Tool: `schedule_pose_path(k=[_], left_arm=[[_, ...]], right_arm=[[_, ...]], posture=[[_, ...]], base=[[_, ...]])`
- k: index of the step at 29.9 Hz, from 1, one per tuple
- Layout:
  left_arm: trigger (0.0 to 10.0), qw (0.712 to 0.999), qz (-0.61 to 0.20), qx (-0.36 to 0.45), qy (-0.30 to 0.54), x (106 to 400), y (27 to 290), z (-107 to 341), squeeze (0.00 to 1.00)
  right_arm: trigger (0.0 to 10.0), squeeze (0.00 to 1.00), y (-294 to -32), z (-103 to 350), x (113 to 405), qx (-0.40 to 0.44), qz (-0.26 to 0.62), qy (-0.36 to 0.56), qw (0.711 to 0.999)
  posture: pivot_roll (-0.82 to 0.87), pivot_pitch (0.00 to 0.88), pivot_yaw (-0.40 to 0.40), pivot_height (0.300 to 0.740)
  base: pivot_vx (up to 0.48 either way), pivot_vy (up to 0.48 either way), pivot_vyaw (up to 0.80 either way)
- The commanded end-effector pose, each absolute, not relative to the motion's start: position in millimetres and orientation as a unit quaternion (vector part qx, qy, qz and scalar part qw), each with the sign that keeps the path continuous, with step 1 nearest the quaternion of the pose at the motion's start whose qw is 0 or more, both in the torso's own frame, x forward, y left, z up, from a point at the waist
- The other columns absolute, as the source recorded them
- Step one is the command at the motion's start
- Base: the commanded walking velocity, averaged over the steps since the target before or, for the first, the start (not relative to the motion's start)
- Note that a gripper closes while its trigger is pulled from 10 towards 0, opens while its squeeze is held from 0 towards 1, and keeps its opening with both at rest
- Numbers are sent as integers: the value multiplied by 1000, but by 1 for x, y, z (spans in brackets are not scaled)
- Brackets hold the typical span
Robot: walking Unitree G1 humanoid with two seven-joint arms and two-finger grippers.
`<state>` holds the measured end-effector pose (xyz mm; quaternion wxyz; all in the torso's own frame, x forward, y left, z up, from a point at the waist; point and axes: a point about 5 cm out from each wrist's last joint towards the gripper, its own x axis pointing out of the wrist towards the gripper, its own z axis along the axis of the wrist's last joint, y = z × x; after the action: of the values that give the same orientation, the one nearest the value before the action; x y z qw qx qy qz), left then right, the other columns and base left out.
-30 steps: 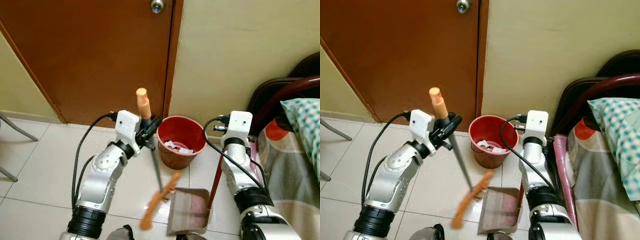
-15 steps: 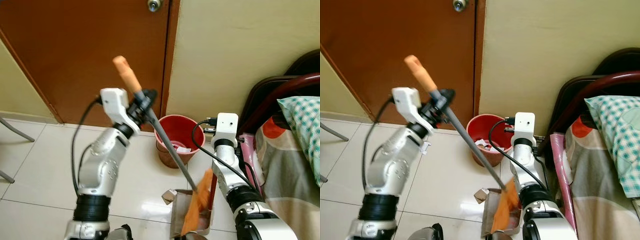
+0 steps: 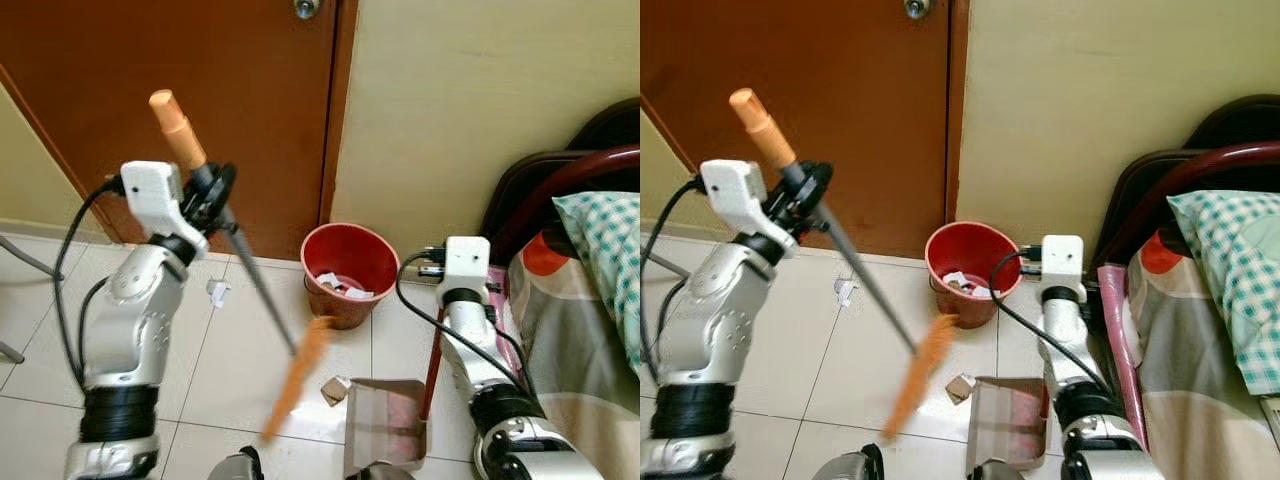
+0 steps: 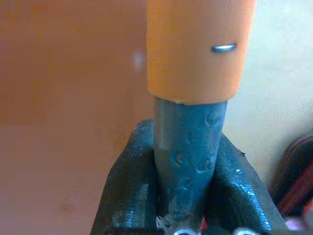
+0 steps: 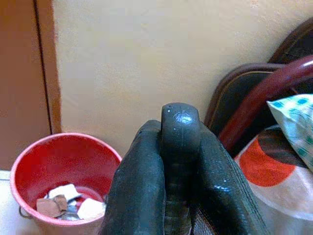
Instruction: Sweep floor
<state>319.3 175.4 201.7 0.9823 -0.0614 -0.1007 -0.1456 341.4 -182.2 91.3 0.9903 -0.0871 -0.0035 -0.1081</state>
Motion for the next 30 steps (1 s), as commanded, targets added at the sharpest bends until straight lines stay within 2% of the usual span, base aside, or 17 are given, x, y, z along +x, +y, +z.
schedule_pose_path(k=[1, 6, 12, 13, 16, 30], left_arm=[[10000, 974, -176, -53, -133, 313, 168, 216, 0], [10000, 974, -206, -5, -97, 303, 167, 193, 0], [10000, 977, -203, 9, -70, 300, 169, 174, 0], [10000, 979, -201, 9, -42, 298, 167, 156, 0], [10000, 978, -207, 5, -22, 298, 160, 143, 0], [10000, 962, -271, -29, -18, 297, 126, 137, 0]], right_arm=[[10000, 0, -188, 86, 338, -84, -107, 9, 991], [10000, 0, -197, 92, 339, -95, -119, -1, 988], [10000, 0, -201, 97, 341, -101, -132, -12, 986], [10000, 0, -205, 102, 342, -109, -149, -19, 983], [10000, 0, -206, 105, 345, -113, -158, -23, 981], [10000, 0, -188, 113, 356, -106, -164, -36, 980]], posture=[[142, 181, -41, 740], [147, 185, -47, 740], [143, 185, -36, 740], [139, 186, -31, 740], [135, 186, -29, 740], [142, 192, -18, 740]], base=[[0, 0, 0], [0, 0, 0], [0, 0, 0], [0, 0, 0], [0, 0, 0], [0, 0, 0]])
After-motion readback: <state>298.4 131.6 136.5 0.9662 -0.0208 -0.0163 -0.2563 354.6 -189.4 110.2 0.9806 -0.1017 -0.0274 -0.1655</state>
